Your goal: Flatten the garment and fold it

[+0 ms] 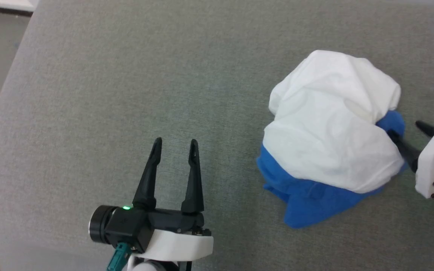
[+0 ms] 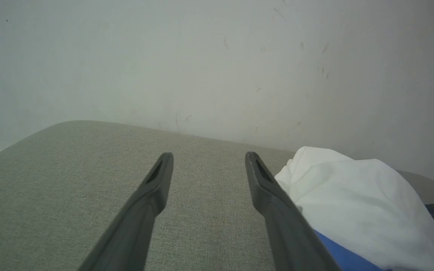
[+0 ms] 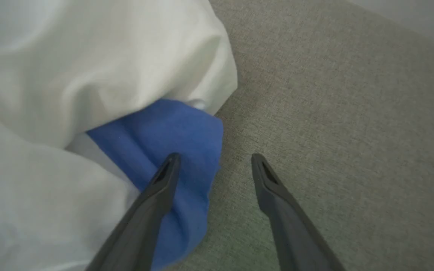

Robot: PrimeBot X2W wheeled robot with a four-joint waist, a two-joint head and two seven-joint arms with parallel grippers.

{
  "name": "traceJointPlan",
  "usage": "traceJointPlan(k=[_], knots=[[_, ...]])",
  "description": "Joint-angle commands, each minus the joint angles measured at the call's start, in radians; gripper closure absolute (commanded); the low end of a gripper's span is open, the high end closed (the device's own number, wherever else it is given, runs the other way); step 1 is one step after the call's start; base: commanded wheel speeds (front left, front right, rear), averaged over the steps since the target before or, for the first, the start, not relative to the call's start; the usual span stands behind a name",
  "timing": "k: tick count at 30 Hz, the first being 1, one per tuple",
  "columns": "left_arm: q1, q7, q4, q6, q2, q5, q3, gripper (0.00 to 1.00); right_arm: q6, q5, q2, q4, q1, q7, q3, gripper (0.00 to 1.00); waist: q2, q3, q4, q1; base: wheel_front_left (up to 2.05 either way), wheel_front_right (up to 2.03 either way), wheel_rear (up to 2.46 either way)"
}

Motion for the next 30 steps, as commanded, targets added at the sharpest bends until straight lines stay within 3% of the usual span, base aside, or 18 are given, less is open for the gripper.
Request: traceJointPlan(k=[1,3,4,5,6,7,13,16,21,25,30], knots=[[-0.020,-0.005,-0.004,0.001,-0.005,-0.003,-0.006,0.00,-0.002,0.014,-0.004,0.017,-0.015,0.007,0.018,0.00,0.0000,0.030,0.033,-0.0002,0.00,0.00,0.00],[-0.025,-0.005,-0.004,0.007,-0.005,-0.008,-0.013,0.00,-0.002,0.036,-0.004,0.041,-0.014,0.018,0.049,0.00,0.0000,0.033,0.038,-0.0002,0.00,0.00,0.00],[-0.026,-0.005,-0.004,0.009,-0.005,-0.010,-0.015,0.00,-0.002,0.046,-0.002,0.054,-0.013,0.021,0.060,0.07,0.0000,0.033,0.039,-0.0002,0.00,0.00,0.00],[-0.027,-0.005,-0.003,0.012,-0.005,-0.012,-0.017,0.00,-0.002,0.052,-0.001,0.066,-0.013,0.022,0.067,0.44,0.0000,0.032,0.040,-0.0002,0.00,0.00,0.00],[-0.027,-0.005,-0.001,0.013,-0.005,-0.013,-0.018,0.00,-0.002,0.051,-0.001,0.076,-0.015,0.016,0.071,0.64,0.0000,0.030,0.041,-0.0002,0.00,0.00,0.00],[-0.027,-0.005,0.000,0.015,-0.005,-0.015,-0.019,0.00,-0.002,0.043,-0.002,0.082,-0.018,0.000,0.072,1.00,0.0000,0.028,0.041,-0.0002,0.00,0.00,0.00],[-0.019,-0.005,0.009,0.021,-0.005,-0.017,-0.010,0.00,-0.002,0.027,0.012,0.069,-0.071,-0.091,0.035,1.00,0.0000,-0.007,0.013,-0.0002,0.00,0.00,0.00],[-0.012,-0.005,0.017,0.013,-0.005,-0.014,0.000,0.00,-0.002,0.030,0.009,0.039,-0.117,-0.121,-0.031,1.00,0.0000,-0.035,-0.009,-0.0002,0.00,0.00,0.00],[0.002,-0.005,0.026,-0.003,-0.005,-0.010,0.018,0.00,-0.002,-0.040,-0.020,-0.020,-0.143,-0.175,-0.257,1.00,0.0000,-0.077,-0.033,-0.0002,0.00,0.00,0.00],[0.016,-0.005,0.027,-0.016,-0.005,-0.009,0.032,0.00,-0.002,-0.132,-0.028,-0.049,-0.028,-0.183,-0.486,1.00,0.0000,-0.091,-0.037,-0.0002,0.00,0.00,0.00],[0.032,-0.005,0.027,-0.027,-0.005,-0.005,0.044,0.00,-0.002,-0.143,0.088,-0.020,0.217,-0.147,-0.659,1.00,0.0000,-0.087,-0.033,-0.0002,0.00,0.00,0.00]])
